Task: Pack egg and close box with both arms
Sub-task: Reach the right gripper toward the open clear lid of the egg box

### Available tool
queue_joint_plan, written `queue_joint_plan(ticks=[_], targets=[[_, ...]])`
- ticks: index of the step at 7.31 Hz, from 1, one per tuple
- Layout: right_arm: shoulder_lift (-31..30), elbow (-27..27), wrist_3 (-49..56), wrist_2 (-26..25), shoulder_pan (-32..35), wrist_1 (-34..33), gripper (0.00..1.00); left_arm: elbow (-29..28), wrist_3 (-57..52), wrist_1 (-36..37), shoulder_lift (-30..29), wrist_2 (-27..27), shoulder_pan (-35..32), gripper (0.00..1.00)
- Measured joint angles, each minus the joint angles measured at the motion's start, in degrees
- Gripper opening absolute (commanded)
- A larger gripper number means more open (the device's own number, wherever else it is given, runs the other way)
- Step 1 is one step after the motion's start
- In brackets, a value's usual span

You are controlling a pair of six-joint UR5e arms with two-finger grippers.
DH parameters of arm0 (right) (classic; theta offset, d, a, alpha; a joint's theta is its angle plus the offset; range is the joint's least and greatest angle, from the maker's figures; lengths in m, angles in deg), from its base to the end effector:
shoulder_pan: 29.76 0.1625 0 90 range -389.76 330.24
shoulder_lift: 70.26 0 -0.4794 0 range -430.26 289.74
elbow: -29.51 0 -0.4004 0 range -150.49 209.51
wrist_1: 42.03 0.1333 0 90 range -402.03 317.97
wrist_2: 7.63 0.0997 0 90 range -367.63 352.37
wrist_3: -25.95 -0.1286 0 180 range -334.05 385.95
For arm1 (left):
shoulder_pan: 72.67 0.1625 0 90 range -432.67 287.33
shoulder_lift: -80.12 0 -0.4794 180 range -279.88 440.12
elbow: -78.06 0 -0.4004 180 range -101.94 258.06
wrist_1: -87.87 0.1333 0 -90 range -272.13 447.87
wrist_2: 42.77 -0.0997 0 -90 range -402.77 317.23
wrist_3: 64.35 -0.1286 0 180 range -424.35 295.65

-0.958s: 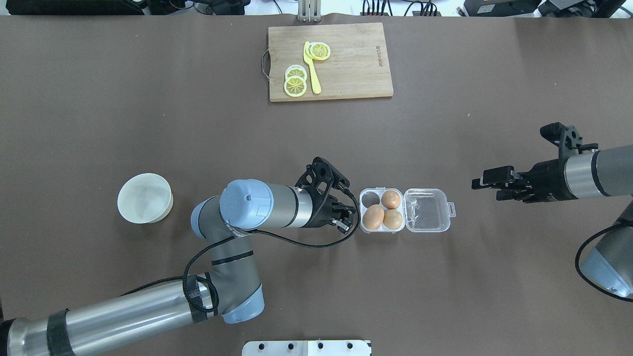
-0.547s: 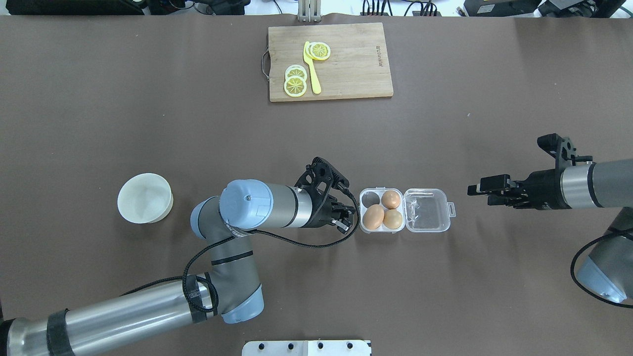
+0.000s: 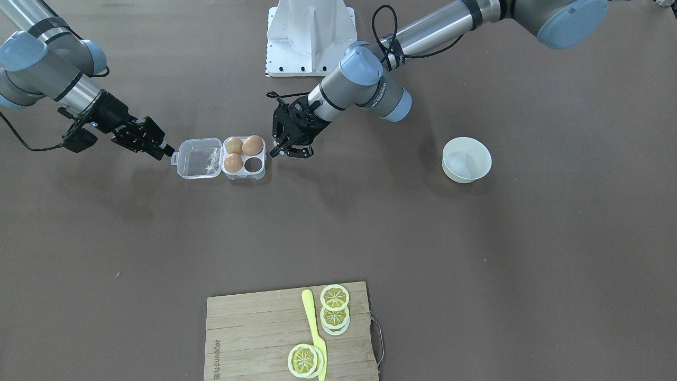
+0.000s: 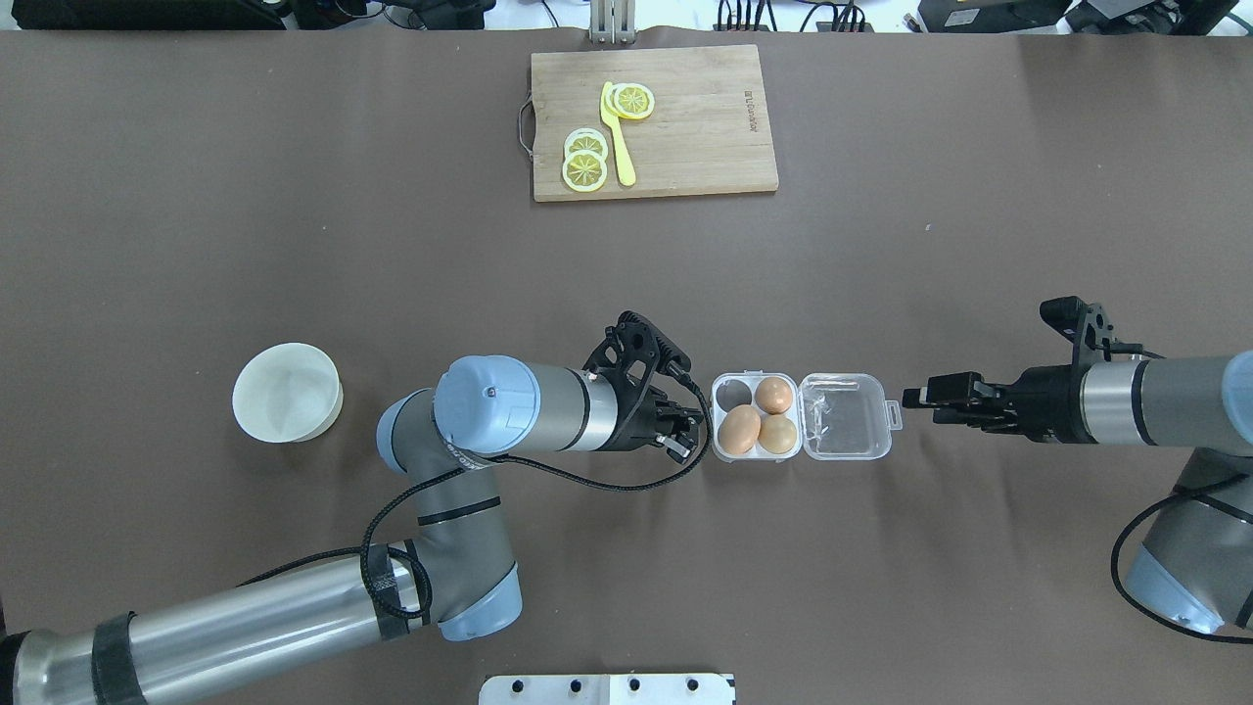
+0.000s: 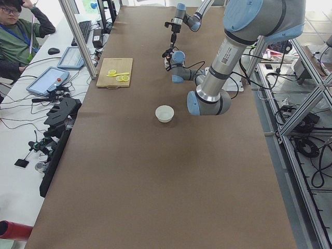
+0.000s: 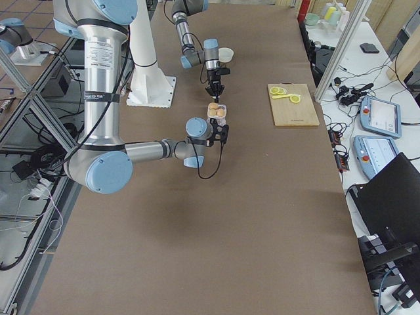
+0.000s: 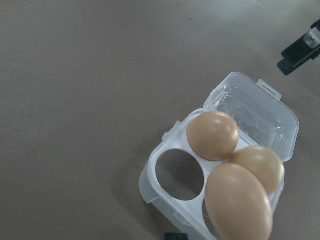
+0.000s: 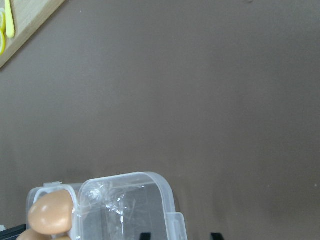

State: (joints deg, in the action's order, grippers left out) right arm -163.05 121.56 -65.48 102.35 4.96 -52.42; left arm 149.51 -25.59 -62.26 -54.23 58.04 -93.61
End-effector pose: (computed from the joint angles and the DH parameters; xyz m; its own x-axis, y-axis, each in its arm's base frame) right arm -0.3723 -0.3667 0.5720 0.1521 0.1340 0.9792 -0.2636 0.9604 -0.0904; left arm 0.7349 -0.3981 0.2406 0.1790 0.7516 -0.6349 0.0587 0.6360 0.7695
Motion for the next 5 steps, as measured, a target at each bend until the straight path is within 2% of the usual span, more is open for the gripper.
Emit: queue_joint_plan(ticks=[2,3,5], targets=[[0.4,-0.6,-0.1,-1.4,-1.4,0.2,0.36,0.0,0.0,-0.1,0.0,0.0,0.2,0.00],[0.5,-0.7,-0.1,-1.5,-1.6,0.2,0.29,0.0,0.0,-0.1,0.1,0.0,0.3,0.00],[0.4,-0.7,0.2,-1.3,-1.6,0.3,0.03,0.0,0.0,-0.1,0.1,0.0,0.3,0.00]])
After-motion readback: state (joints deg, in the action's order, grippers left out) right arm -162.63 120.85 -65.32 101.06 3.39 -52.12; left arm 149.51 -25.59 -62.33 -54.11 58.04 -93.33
